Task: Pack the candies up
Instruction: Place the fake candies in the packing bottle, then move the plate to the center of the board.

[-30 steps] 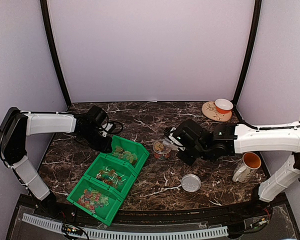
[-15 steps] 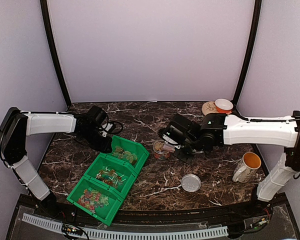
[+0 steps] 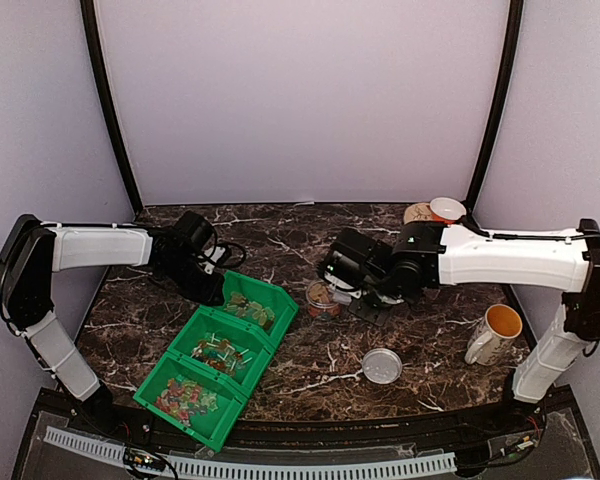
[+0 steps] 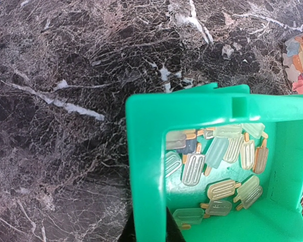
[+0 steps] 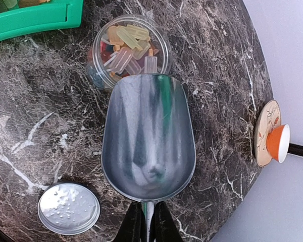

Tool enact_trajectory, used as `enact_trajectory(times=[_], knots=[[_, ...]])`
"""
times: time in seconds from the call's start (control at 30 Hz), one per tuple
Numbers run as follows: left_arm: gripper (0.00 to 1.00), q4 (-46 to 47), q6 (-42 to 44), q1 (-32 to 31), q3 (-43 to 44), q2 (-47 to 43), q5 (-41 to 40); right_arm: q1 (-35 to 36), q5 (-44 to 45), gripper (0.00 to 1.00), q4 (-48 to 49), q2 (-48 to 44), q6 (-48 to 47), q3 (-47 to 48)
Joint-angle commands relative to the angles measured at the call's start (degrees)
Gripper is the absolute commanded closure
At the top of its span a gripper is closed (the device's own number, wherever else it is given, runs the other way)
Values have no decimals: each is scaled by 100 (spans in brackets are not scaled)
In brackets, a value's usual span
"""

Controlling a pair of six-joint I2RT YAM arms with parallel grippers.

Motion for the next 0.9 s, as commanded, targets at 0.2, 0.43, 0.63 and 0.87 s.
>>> enact_trajectory(times=[0.2,0.43,0.63,0.87], knots=[[100,-31,1,19,171,-331,104,27,620,100,-420,109,-72,485],[100,-46,16,19,174,-321,61,24,702,100,-193,69,-15,307],[100,-125,106,23,189,-254,-231,-80,780,100,897,-109,306,-206],[100,-354,213,142,459,226,-323,-93,864,100,1480,-331,387,-654]])
